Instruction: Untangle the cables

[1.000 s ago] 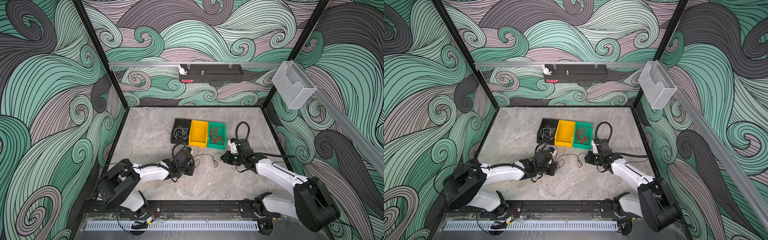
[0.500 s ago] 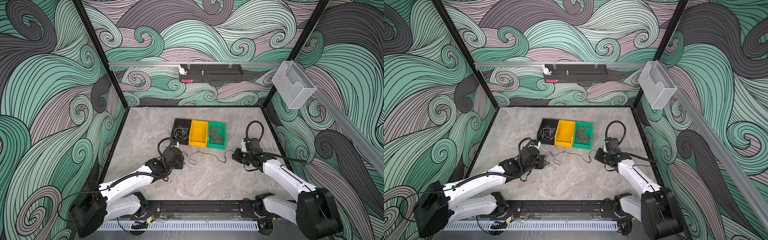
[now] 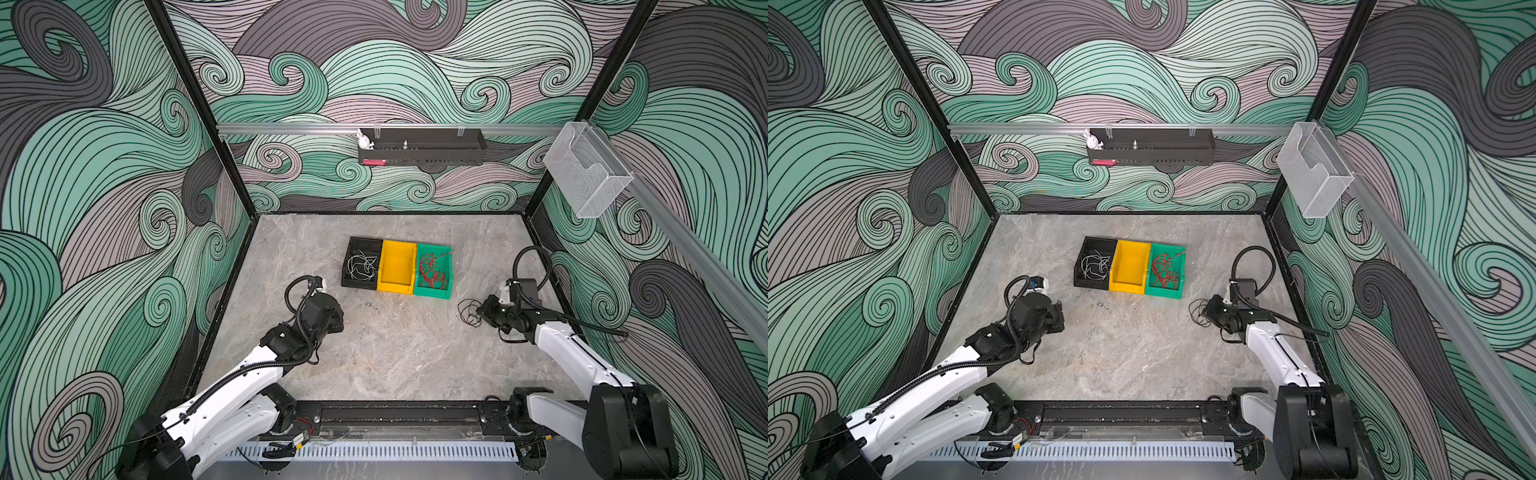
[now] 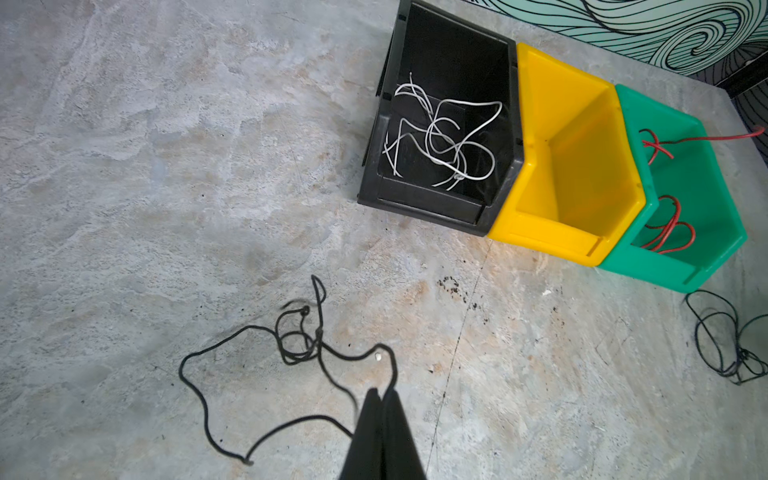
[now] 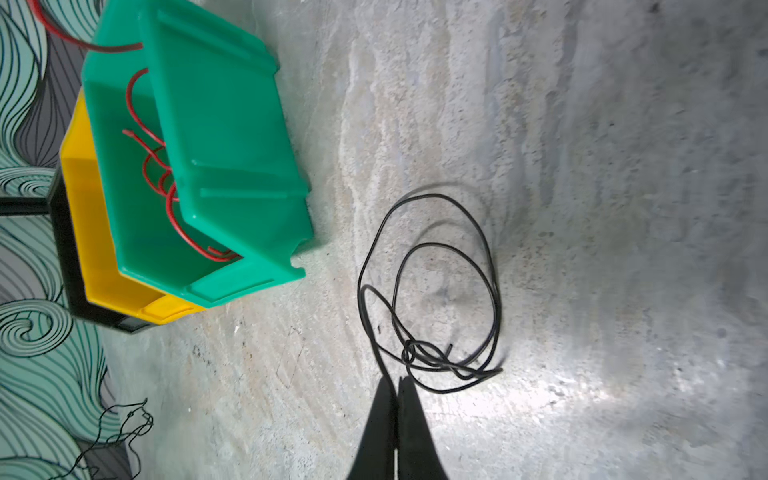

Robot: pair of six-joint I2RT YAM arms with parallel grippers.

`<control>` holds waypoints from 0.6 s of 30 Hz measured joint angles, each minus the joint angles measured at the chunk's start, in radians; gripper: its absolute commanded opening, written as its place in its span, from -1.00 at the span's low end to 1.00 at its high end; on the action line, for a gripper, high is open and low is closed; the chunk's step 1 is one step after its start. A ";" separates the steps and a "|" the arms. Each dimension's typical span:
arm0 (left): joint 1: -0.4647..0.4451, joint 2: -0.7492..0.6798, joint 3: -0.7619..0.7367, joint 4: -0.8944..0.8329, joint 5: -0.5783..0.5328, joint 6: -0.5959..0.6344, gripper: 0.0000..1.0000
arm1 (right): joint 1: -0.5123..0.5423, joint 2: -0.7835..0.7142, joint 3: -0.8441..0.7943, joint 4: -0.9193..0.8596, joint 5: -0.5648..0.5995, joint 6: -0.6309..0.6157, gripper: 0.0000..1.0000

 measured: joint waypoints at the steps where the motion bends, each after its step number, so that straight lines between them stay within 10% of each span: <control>1: 0.000 0.001 0.000 0.000 0.009 0.000 -1.00 | 0.002 0.006 0.000 0.000 -0.017 -0.005 -0.94; 18: -0.015 0.061 0.047 0.045 0.275 -0.019 -1.00 | 0.259 -0.093 0.042 -0.077 -0.058 -0.029 -0.90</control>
